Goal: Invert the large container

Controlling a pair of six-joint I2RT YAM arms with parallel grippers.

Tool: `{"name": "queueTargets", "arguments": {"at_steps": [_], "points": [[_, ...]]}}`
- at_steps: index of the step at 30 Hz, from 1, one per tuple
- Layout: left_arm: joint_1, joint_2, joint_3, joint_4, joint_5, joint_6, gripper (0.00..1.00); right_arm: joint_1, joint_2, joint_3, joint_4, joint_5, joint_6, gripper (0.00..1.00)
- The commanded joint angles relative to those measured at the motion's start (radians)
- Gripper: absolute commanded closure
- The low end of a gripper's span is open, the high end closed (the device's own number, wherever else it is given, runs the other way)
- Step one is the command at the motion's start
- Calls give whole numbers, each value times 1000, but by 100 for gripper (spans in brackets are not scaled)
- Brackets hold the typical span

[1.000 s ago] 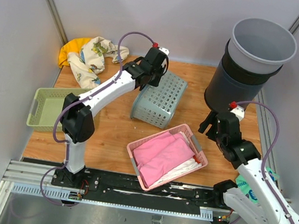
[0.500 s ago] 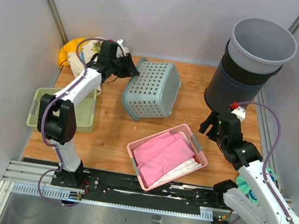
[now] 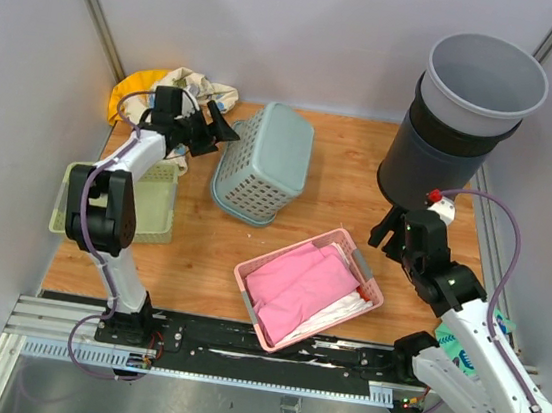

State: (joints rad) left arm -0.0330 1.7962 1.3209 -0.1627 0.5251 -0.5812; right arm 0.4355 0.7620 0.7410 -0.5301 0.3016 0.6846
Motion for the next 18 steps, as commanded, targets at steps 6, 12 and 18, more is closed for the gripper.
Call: {"name": "queueTargets", "arguments": {"at_steps": [6,12,18], "points": [[7,-62,242,-237,-301,209,1,-14,32,20,-5,-51,-9,23],[-161,-266,238,-323,-657,360,1,-13,64,17,35,-77,-10,23],[-458,-409,119,-399,-847,366,1,-14,118,33,59,-96,-7,23]]}}
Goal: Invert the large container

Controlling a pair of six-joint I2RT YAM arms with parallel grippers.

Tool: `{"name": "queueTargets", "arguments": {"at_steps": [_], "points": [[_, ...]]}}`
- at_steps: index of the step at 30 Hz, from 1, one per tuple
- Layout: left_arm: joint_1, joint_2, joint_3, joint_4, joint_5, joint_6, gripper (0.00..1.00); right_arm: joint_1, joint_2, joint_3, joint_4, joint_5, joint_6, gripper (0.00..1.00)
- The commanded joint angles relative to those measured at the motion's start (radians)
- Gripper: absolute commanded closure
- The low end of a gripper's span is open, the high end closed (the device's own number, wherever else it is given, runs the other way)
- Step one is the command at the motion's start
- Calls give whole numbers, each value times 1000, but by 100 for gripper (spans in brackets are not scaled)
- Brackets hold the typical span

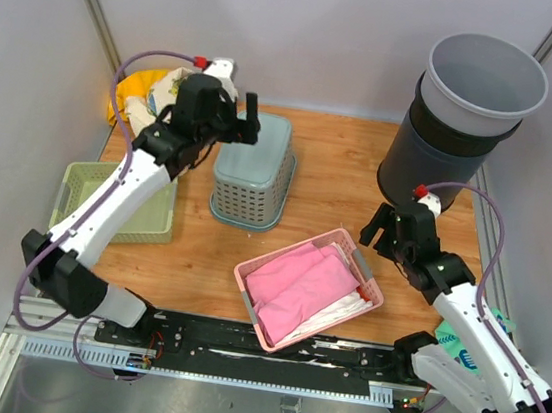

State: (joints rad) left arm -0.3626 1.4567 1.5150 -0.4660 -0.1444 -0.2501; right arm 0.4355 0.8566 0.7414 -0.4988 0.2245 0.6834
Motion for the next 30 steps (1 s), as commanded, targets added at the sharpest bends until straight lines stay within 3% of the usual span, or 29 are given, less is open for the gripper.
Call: {"name": "queueTargets", "arguments": {"at_steps": [1,8,14,26,30], "points": [[-171,-87,-90,-109,-186,29,1,-14,28,33,28,-20,-4,23],[-447,-145,-227,-164,-185,-77,2,-13,51,36,28,-7,-5,23],[-485,-71,-338,0,-103,-156,1,-13,58,43,24,1,-6,22],[-69,166,-231,154,63,-94,1,-14,-19,46,-20,38,-40,22],[47,226,-158,136,32,-111,1,-14,-41,53,-39,55,-49,22]]}}
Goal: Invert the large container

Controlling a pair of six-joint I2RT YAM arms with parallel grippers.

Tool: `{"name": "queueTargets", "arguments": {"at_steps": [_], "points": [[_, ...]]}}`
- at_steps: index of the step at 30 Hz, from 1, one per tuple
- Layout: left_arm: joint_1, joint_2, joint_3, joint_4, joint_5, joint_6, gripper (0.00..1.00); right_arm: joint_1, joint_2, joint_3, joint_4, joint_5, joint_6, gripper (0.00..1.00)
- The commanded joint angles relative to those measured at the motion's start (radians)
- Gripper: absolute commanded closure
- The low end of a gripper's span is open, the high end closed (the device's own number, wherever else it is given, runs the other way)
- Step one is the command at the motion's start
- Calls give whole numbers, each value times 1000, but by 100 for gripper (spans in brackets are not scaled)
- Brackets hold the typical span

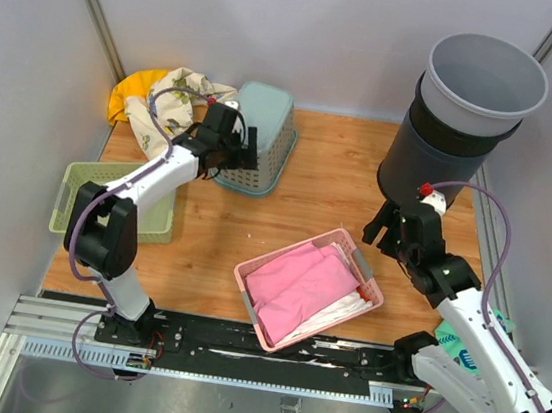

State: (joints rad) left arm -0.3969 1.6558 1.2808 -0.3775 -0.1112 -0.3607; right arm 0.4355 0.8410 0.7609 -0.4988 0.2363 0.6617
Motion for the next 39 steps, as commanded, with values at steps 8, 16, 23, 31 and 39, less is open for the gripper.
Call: {"name": "queueTargets", "arguments": {"at_steps": [8,16,23,31,39], "points": [[-53,-90,145,-16,-177,72,1,-14,-60,8,-47,84,-27,22],[-196,59,222,-4,13,88,1,-14,18,63,-39,36,-32,22],[-147,202,275,38,31,98,1,-14,37,186,-117,-17,-138,22],[31,199,244,69,36,70,1,-13,61,412,-245,-45,-306,28],[126,163,308,-3,53,61,1,-14,137,659,-234,85,-433,26]]}}
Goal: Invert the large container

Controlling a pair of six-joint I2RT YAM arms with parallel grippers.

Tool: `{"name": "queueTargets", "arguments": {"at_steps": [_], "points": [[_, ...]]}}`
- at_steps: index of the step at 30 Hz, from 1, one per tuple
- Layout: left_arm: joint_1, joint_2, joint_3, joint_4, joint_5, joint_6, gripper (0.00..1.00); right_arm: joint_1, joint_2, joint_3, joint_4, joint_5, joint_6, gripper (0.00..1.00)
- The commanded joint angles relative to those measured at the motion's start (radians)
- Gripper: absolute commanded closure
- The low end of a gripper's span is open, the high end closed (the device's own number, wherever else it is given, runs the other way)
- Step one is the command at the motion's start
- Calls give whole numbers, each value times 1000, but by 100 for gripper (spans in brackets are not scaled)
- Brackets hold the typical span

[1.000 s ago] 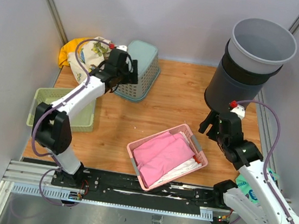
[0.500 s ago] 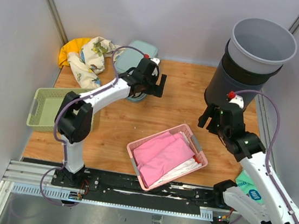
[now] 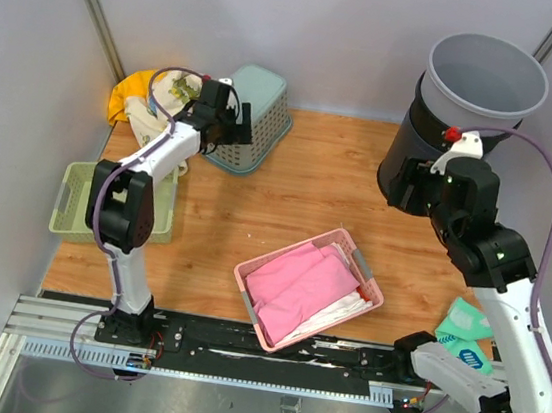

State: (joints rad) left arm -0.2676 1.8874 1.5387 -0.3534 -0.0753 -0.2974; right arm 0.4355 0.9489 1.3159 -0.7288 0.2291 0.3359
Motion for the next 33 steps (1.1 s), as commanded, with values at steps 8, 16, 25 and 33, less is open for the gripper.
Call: {"name": "queueTargets", "arguments": {"at_steps": [8,16,25,33], "points": [[-170,-328,-46,-85,20,8,1,-14,216,382,83,209,-280,22],[-339,-518,-286,7,71,-99,1,-57,604,916,-94,259,-498,22],[-503,-504,-413,135,101,-158,1,-263,843,1210,-244,-22,-502,20],[-556,-415,-387,176,112,-179,1,-383,866,1184,-275,-313,-522,41]]}}
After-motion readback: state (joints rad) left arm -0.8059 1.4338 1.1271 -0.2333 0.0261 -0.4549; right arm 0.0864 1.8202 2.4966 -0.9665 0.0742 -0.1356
